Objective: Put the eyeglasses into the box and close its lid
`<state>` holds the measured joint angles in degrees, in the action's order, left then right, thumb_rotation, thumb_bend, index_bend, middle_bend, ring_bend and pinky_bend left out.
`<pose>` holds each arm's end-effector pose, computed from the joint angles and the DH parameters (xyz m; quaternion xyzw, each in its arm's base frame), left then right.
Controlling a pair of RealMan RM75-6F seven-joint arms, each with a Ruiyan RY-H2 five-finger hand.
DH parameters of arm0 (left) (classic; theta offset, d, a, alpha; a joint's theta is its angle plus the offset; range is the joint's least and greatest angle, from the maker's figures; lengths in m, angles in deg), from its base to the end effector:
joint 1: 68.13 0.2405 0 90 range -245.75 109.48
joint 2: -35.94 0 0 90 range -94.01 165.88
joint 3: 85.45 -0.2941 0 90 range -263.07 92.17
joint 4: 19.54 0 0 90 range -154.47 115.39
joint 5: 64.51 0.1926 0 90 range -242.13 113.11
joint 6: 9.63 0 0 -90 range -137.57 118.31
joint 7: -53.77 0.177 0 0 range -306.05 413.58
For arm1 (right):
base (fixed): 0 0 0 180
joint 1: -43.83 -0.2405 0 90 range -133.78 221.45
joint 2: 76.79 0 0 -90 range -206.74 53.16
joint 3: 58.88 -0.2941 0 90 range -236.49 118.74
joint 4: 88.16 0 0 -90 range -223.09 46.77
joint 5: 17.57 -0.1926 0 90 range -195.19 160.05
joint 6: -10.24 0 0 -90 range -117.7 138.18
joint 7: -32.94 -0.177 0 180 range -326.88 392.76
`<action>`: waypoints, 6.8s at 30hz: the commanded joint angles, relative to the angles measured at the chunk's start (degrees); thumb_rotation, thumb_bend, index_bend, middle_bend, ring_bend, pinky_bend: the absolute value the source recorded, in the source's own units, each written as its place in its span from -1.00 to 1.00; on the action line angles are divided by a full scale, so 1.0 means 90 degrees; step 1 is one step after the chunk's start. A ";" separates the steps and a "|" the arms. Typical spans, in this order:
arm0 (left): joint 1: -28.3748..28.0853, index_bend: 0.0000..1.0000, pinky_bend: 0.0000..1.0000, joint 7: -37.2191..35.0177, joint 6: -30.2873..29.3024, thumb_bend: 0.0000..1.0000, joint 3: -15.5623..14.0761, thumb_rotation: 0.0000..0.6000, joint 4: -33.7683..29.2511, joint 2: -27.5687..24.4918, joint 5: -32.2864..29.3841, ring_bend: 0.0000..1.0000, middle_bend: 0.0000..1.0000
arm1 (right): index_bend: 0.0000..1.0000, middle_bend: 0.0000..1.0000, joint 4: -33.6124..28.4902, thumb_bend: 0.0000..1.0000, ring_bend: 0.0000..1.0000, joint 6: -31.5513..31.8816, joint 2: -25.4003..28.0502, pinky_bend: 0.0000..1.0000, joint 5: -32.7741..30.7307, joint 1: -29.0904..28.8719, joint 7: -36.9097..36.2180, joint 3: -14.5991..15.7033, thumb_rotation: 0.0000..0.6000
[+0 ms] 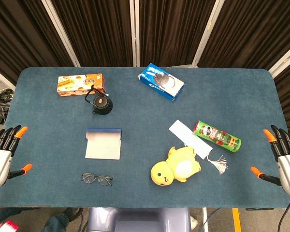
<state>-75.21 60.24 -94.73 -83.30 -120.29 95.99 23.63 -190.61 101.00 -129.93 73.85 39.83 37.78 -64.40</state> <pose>-0.3000 0.2225 0.1989 -0.6251 -0.3579 -0.3938 0.5711 -0.2850 -0.2143 0.2562 0.6111 -0.2953 0.4183 0.6037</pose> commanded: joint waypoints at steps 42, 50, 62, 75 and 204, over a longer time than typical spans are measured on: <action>-0.1201 -0.07 -1.00 0.3043 0.2339 -0.24 -0.0243 1.00 0.0019 0.3139 -0.1901 -1.00 -1.00 | -1.00 -1.00 0.0077 -1.00 -1.00 -0.0132 0.0133 -1.00 -0.0183 0.0007 -0.0367 0.0008 1.00; -0.1363 -0.05 -1.00 0.3161 0.2449 -0.22 -0.0216 1.00 0.0097 0.3333 -0.2223 -1.00 -1.00 | -1.00 -1.00 0.0100 -1.00 -1.00 -0.0141 0.0140 -1.00 -0.0195 0.0002 -0.0415 0.0003 1.00; -0.1473 0.01 -1.00 0.3220 0.2385 -0.17 -0.0281 1.00 0.0139 0.3421 -0.2375 -1.00 -1.00 | -1.00 -1.00 0.0113 -1.00 -1.00 -0.0159 0.0139 -1.00 -0.0213 -0.0008 -0.0440 -0.0003 1.00; -0.1543 0.19 -1.00 0.3223 0.2302 -0.11 -0.0358 1.00 0.0124 0.3424 -0.2487 -1.00 -1.00 | -1.00 -1.00 0.0122 -1.00 -1.00 -0.0159 0.0144 -1.00 -0.0209 -0.0008 -0.0457 0.0000 1.00; -0.4611 -1.00 -1.00 0.2072 0.3880 -0.57 0.1265 1.00 0.3329 0.4717 -0.4027 -1.00 -1.00 | -1.00 -1.00 0.0416 -1.00 -1.00 -0.0706 0.0010 -1.00 -0.1254 -0.0191 -0.0263 -0.0273 1.00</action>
<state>-116.28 78.34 -59.78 -71.89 -90.92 137.82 -12.12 -186.89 94.67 -129.85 62.59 38.12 35.43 -66.84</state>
